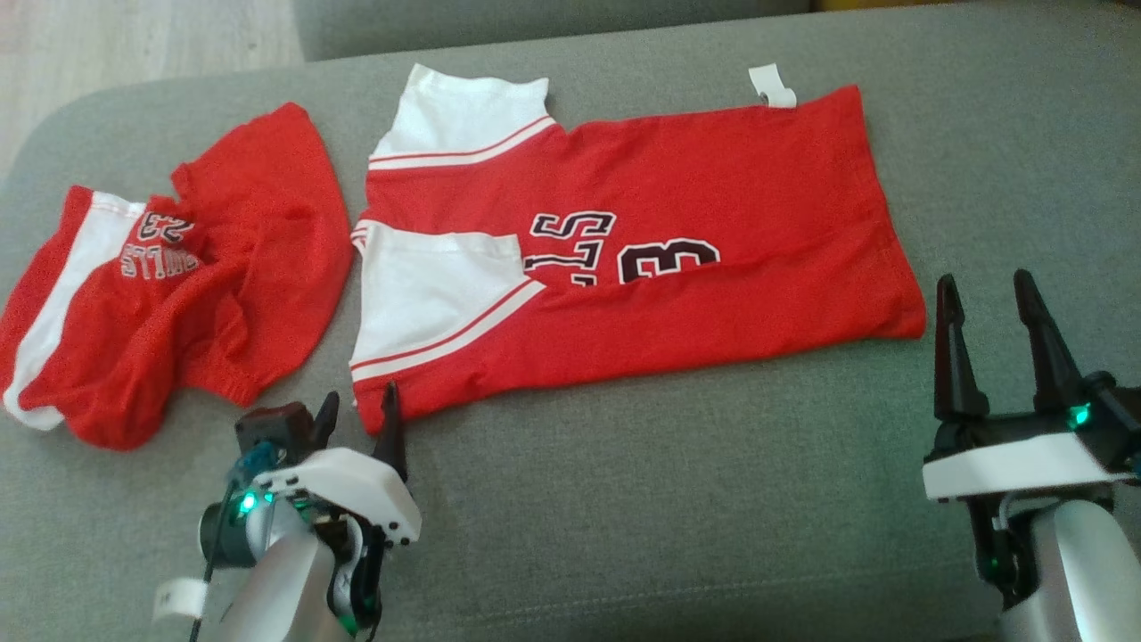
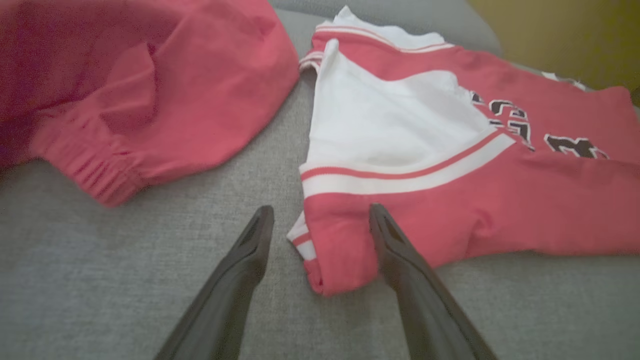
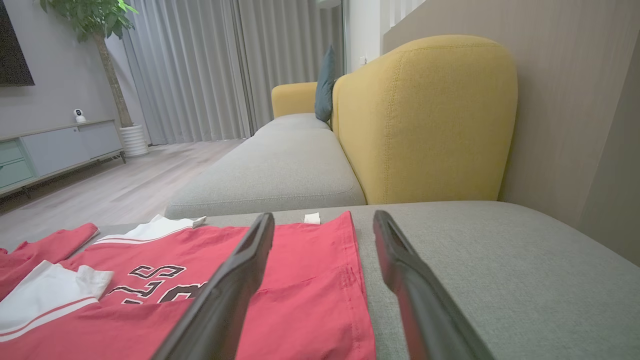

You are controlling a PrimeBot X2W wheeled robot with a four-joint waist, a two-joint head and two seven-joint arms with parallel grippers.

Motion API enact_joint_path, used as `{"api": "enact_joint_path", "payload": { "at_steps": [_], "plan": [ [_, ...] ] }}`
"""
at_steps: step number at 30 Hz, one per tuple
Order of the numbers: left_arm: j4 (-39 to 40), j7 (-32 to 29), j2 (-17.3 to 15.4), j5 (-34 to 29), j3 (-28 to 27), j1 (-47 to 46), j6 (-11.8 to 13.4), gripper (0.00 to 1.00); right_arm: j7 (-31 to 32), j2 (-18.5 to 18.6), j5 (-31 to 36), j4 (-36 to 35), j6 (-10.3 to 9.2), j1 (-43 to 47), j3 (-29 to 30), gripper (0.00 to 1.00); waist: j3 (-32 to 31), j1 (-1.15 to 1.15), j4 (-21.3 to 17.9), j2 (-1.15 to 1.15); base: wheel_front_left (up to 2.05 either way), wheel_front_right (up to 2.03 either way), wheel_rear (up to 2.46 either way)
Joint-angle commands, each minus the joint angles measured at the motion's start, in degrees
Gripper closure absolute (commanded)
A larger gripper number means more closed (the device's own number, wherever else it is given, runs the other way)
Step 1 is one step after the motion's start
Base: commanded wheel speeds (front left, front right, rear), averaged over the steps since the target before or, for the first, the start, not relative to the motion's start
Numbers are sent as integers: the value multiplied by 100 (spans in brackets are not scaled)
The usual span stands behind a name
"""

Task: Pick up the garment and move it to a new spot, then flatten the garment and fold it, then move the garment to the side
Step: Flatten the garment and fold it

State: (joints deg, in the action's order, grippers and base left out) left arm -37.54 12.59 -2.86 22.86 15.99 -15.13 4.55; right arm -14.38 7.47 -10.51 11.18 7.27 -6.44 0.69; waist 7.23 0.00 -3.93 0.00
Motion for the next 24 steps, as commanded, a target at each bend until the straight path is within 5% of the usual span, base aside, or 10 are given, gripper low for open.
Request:
{"api": "enact_joint_path", "payload": {
  "at_steps": [1, 12, 13, 14, 24],
  "plan": [
    [-136, -85, -76, -27, -119, -340, 7, 0, -61, 1, 10, -215, 22, -273, -111, 0, 110, 0, -74, 0, 0, 0, 0],
    [-910, -319, -78, -28, 63, -749, -123, 0, -30, -4, 102, -114, 22, -411, -58, 0, 292, 0, -133, 0, 0, 0, 0],
    [-939, -315, -74, -26, 99, -781, -172, 93, 2, -7, 118, -87, 22, -425, -26, 0, 305, 0, -126, 0, 0, 0, 0],
    [-952, -286, -70, -29, 131, -815, -211, 100, 46, -14, 129, -51, 22, -444, 11, 0, 318, 0, -116, 0, 0, 0, 0],
    [-389, 124, -46, -159, 317, -950, -221, 100, 988, -253, 312, 881, 22, -834, 763, 0, 405, 0, 184, 0, 0, 0, 0]
  ]
}}
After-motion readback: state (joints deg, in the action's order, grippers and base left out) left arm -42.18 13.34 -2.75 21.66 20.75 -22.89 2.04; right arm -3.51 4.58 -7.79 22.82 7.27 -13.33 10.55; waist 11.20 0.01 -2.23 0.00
